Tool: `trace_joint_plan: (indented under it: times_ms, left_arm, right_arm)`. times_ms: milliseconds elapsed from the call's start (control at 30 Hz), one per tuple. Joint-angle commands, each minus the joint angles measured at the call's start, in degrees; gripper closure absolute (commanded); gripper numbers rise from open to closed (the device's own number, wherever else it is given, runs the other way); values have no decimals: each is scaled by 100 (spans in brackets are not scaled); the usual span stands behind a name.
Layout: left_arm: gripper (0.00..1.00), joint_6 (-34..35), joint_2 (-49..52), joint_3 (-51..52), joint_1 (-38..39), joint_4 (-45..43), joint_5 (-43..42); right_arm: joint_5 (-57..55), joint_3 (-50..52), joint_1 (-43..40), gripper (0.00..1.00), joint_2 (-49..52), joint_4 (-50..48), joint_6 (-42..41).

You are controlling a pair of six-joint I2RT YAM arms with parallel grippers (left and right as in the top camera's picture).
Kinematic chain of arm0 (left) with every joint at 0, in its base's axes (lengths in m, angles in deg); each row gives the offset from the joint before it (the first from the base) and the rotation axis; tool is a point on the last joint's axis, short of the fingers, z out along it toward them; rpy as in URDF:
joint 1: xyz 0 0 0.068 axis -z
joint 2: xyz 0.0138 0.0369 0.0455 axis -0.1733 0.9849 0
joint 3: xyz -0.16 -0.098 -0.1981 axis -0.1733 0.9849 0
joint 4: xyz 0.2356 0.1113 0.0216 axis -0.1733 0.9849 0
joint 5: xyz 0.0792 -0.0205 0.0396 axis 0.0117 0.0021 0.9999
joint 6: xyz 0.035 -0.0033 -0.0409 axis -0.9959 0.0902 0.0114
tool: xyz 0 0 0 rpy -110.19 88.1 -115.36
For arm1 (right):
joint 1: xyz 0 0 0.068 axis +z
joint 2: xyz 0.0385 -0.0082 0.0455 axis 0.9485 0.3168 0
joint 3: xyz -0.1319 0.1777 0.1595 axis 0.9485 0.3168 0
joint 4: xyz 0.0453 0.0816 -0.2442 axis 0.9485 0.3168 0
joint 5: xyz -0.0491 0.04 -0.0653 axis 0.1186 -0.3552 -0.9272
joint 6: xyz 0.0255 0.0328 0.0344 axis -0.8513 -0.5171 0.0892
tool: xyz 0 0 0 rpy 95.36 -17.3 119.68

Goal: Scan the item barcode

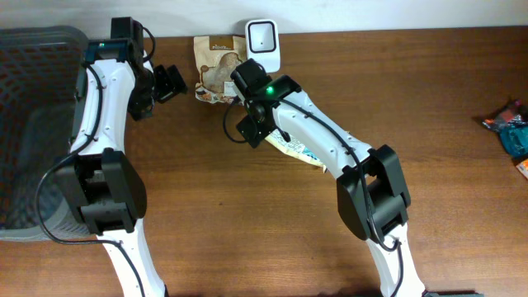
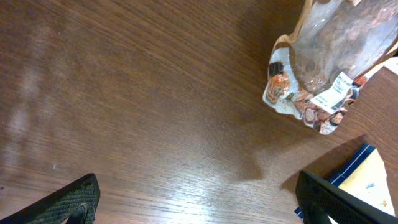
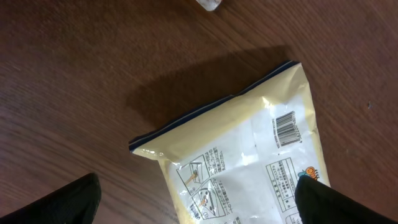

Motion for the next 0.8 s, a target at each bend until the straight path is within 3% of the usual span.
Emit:
trace_joint_plan:
  times_ms: [0, 200, 300, 367, 433, 467, 667, 767]
  left_arm:
    - [1, 57, -118, -72, -61, 66, 162]
    - [1, 57, -118, -72, -61, 166, 162]
    - [1, 57, -118, -72, -63, 166, 164]
    - [1, 57, -118, -72, -63, 166, 162]
    - [1, 57, -118, -72, -61, 166, 162]
    - [1, 57, -118, -72, -61, 166, 164]
    - [1, 57, -118, -72, -63, 166, 164]
    - [1, 57, -118, -72, -63, 166, 164]
  right_arm:
    - [-289, 50, 109, 1, 109, -17, 35]
    - [-304, 50, 144, 14, 662, -83, -13]
    - [-304, 50, 144, 27, 787, -114, -15]
    - [-479, 50, 140, 48, 870, -151, -149]
    - [-601, 50, 140, 88, 914, -201, -282]
    - [-640, 50, 140, 96, 914, -245, -420]
    - [-717, -715, 138, 96, 476, 361, -1513]
    - [1078, -1917, -31, 96, 28, 1305, -1519]
